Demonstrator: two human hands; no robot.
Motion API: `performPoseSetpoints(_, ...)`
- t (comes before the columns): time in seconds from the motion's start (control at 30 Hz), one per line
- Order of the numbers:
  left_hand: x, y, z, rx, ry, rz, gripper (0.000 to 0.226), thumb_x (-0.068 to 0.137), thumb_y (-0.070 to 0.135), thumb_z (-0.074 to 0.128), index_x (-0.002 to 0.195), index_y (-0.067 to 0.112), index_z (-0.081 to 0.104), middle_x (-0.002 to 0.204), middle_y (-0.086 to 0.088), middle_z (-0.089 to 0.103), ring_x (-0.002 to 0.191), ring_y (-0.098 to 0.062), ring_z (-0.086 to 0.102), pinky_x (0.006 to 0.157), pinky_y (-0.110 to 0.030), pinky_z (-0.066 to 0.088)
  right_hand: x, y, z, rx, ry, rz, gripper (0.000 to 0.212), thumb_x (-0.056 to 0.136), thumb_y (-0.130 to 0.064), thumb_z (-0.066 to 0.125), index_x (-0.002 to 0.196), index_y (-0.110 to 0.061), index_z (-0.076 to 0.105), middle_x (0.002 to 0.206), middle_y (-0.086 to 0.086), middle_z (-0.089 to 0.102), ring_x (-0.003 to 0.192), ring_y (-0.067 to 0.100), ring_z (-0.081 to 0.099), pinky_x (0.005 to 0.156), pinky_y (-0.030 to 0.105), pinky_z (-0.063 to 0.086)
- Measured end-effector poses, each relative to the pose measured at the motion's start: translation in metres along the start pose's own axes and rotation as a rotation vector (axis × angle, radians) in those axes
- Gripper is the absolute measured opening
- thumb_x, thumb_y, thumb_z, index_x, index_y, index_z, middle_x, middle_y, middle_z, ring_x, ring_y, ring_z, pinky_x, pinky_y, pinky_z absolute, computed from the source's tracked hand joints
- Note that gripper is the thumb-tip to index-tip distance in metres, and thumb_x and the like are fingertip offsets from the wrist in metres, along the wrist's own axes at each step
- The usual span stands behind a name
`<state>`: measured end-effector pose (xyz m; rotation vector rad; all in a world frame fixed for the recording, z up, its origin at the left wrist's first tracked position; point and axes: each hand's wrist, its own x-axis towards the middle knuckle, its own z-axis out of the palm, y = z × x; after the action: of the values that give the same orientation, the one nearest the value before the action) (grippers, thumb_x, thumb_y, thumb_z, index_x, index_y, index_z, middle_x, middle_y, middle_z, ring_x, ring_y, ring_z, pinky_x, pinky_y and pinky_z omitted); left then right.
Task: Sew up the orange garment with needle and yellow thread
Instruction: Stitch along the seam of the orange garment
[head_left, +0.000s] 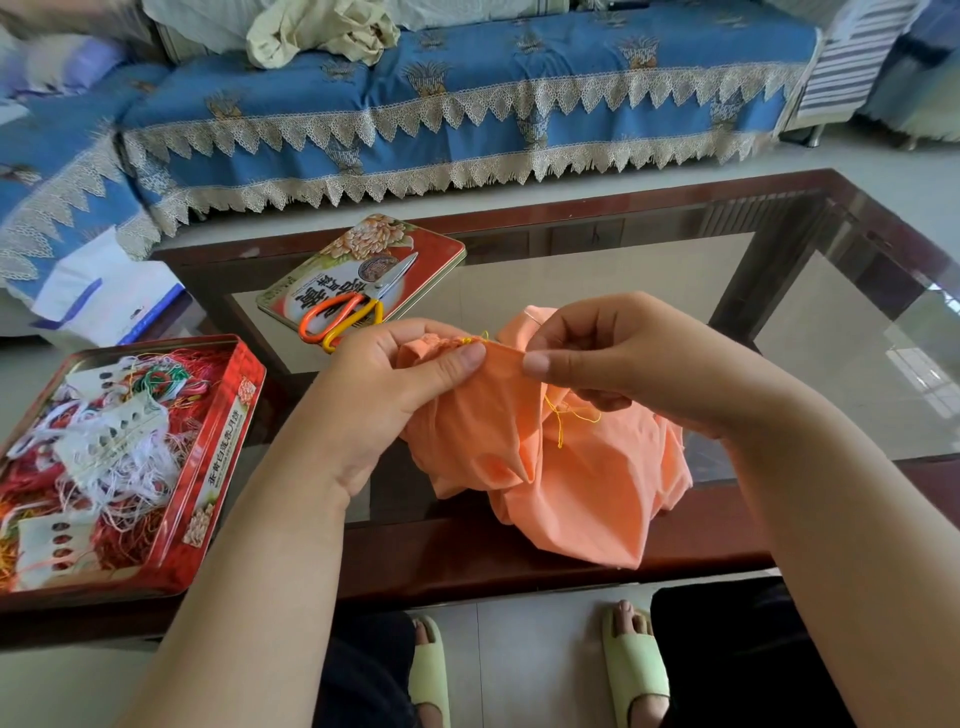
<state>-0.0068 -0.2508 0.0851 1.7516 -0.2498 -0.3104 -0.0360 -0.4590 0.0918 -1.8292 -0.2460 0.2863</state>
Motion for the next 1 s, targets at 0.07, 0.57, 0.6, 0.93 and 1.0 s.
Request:
performPoseSetpoints(0.07, -0.001, 0.001, 0.000, -0.029, 0.006, 0.006, 0.015, 0.063, 0.042, 0.071, 0.075, 0.034, 0.077, 0.080, 0.008, 0.074, 0.082, -0.007, 0.068, 0.067, -0.025, 0.049, -0.002, -0.004, 0.002, -0.007, -0.050, -0.008, 0.027, 0.073, -0.037, 0.070, 0.083, -0.012, 0.071, 0.064, 0.007, 0.046, 0.052, 0.012, 0.037, 0.048, 0.022, 0.033)
performPoseSetpoints(0.57, -0.001, 0.003, -0.003, -0.246, -0.073, 0.040, 0.011, 0.066, 0.026, 0.069, 0.073, 0.027, 0.077, 0.080, 0.006, 0.072, 0.076, -0.007, 0.067, 0.063, -0.019, 0.053, -0.002, -0.007, 0.018, -0.179, 0.100, -0.065, 0.012, 0.091, -0.030, 0.062, 0.083, -0.023, 0.068, 0.051, -0.016, 0.051, 0.048, 0.000, 0.044, 0.052, 0.016, 0.037)
performPoseSetpoints(0.6, -0.001, 0.003, -0.003, -0.251, -0.071, 0.039, 0.011, 0.066, 0.027, 0.069, 0.074, 0.026, 0.077, 0.082, 0.005, 0.073, 0.078, -0.007, 0.067, 0.065, -0.020, 0.053, -0.002, -0.007, 0.018, -0.184, 0.111, -0.061, 0.012, 0.090, -0.031, 0.063, 0.084, -0.022, 0.068, 0.050, -0.017, 0.052, 0.047, 0.000, 0.045, 0.051, 0.015, 0.037)
performPoseSetpoints(0.93, 0.000, 0.002, -0.005, -0.231, -0.083, 0.053, 0.008, 0.076, 0.023, 0.071, 0.075, 0.029, 0.076, 0.085, 0.004, 0.072, 0.085, -0.011, 0.067, 0.071, -0.024, 0.054, 0.000, -0.005, 0.018, -0.067, 0.110, -0.027, 0.023, 0.082, -0.038, 0.068, 0.096, -0.020, 0.073, 0.056, -0.010, 0.051, 0.050, 0.005, 0.039, 0.050, 0.021, 0.033)
performPoseSetpoints(1.0, -0.001, 0.003, -0.005, -0.228, -0.085, 0.060, 0.009, 0.076, 0.023, 0.071, 0.074, 0.030, 0.076, 0.082, 0.006, 0.071, 0.081, -0.008, 0.066, 0.067, -0.023, 0.054, 0.000, -0.005, 0.018, -0.052, 0.128, -0.034, 0.017, 0.082, -0.035, 0.070, 0.090, -0.020, 0.073, 0.054, -0.012, 0.051, 0.048, 0.002, 0.040, 0.049, 0.019, 0.033)
